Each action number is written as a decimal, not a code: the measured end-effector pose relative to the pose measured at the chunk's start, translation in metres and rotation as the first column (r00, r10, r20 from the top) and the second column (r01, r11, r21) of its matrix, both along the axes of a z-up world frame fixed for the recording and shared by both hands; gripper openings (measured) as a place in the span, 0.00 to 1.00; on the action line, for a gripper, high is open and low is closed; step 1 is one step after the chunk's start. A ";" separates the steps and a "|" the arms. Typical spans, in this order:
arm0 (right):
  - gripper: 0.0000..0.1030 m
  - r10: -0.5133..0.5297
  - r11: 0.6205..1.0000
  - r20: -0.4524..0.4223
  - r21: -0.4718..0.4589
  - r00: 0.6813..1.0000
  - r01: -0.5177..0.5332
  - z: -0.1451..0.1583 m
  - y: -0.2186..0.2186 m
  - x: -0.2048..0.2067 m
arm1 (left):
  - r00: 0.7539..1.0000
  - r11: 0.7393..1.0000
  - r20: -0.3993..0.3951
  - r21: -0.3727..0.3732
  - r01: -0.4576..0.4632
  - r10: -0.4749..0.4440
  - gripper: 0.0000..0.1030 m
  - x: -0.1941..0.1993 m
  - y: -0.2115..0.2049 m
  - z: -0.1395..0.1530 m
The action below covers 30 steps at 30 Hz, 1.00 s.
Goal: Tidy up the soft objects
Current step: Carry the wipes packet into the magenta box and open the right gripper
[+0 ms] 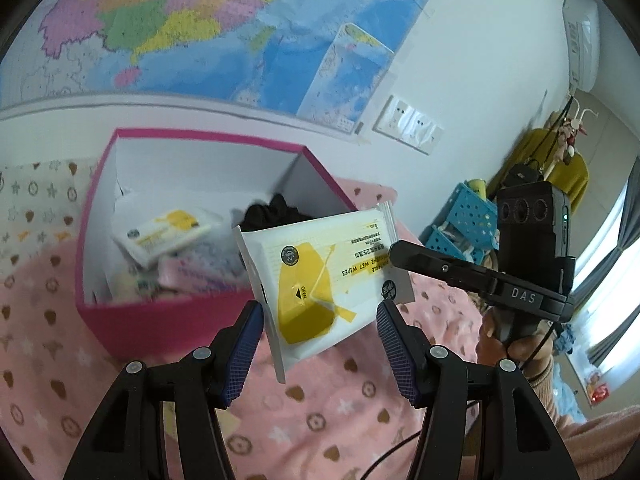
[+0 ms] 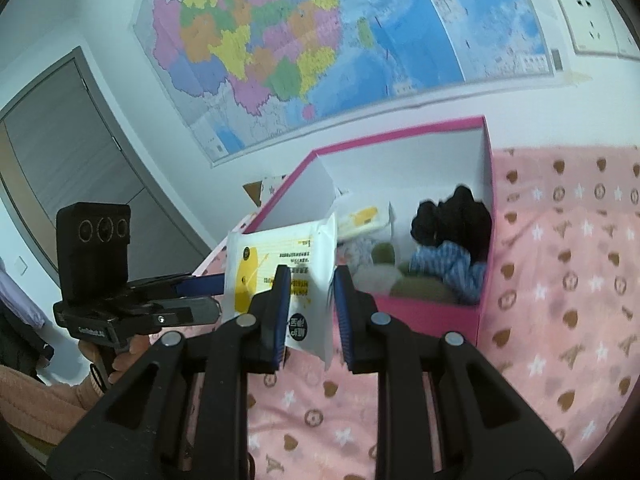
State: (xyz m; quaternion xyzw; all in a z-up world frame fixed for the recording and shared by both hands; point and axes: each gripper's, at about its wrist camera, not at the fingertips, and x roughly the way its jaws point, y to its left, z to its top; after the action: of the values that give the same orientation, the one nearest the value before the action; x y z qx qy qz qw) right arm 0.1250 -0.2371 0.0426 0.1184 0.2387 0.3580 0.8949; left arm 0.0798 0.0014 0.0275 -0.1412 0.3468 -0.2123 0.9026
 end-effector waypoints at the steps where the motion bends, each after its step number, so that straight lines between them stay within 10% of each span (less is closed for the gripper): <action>1: 0.24 -0.003 1.000 0.002 0.007 1.000 0.003 0.002 0.000 0.003 | 1.000 1.000 0.005 0.003 -0.003 0.003 0.57 0.002 0.000 0.002; 30: 0.33 -0.111 0.990 -0.153 -0.101 0.982 0.097 -0.016 0.035 0.119 | 0.987 0.989 -0.098 0.083 -0.121 0.129 0.56 0.099 0.029 -0.017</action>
State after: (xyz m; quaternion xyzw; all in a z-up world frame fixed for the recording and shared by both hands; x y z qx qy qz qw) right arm 0.2444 -0.2017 0.0269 0.1171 0.3187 0.2887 0.8952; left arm 0.1791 0.0305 0.0107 -0.1385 0.3915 -0.1341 0.8998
